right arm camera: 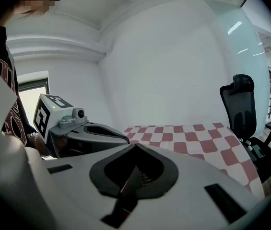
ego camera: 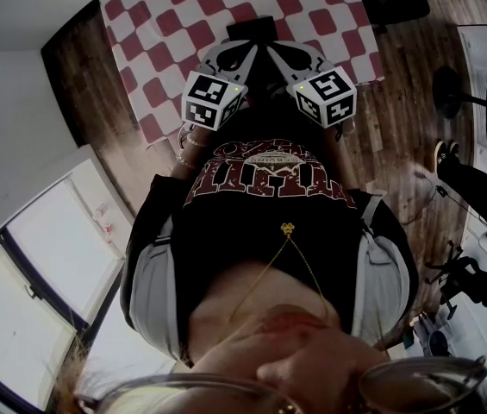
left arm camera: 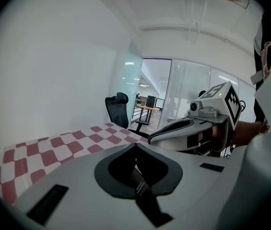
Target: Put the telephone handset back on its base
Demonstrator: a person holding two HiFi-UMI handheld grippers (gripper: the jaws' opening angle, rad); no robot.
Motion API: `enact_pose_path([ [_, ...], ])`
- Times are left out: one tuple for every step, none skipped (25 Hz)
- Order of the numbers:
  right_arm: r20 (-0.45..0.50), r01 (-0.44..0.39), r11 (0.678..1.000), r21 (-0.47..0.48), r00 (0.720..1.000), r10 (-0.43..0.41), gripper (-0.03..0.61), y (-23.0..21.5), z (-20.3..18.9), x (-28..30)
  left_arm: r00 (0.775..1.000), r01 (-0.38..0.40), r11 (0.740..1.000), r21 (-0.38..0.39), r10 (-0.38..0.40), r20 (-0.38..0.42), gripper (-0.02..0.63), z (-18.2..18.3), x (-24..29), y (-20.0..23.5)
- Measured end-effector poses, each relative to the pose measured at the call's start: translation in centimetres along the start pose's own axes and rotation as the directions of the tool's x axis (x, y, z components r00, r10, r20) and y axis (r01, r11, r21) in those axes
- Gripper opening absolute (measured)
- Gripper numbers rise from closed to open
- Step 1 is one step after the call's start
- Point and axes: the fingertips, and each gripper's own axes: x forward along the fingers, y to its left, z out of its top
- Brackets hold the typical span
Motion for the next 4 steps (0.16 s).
enact_pose_path([
  [0.000, 0.000, 1.000, 0.001, 1.000, 0.000, 0.020, -0.02, 0.00, 0.00, 1.000, 0.000, 1.000, -0.002, 0.000, 0.000, 0.011, 0.05, 0.00, -0.03],
  [0.000, 0.000, 1.000, 0.002, 1.000, 0.000, 0.020, -0.03, -0.01, 0.00, 1.000, 0.000, 1.000, -0.004, 0.000, 0.000, 0.011, 0.09, 0.00, -0.05],
  [0.000, 0.000, 1.000, 0.003, 1.000, 0.000, 0.020, -0.04, -0.03, 0.00, 1.000, 0.000, 1.000, -0.006, 0.000, 0.000, 0.011, 0.12, 0.00, -0.08],
  [-0.001, 0.000, 1.000, 0.004, 1.000, 0.000, 0.020, -0.06, -0.05, 0.00, 1.000, 0.000, 1.000, -0.008, 0.000, -0.001, 0.011, 0.14, -0.01, -0.10],
])
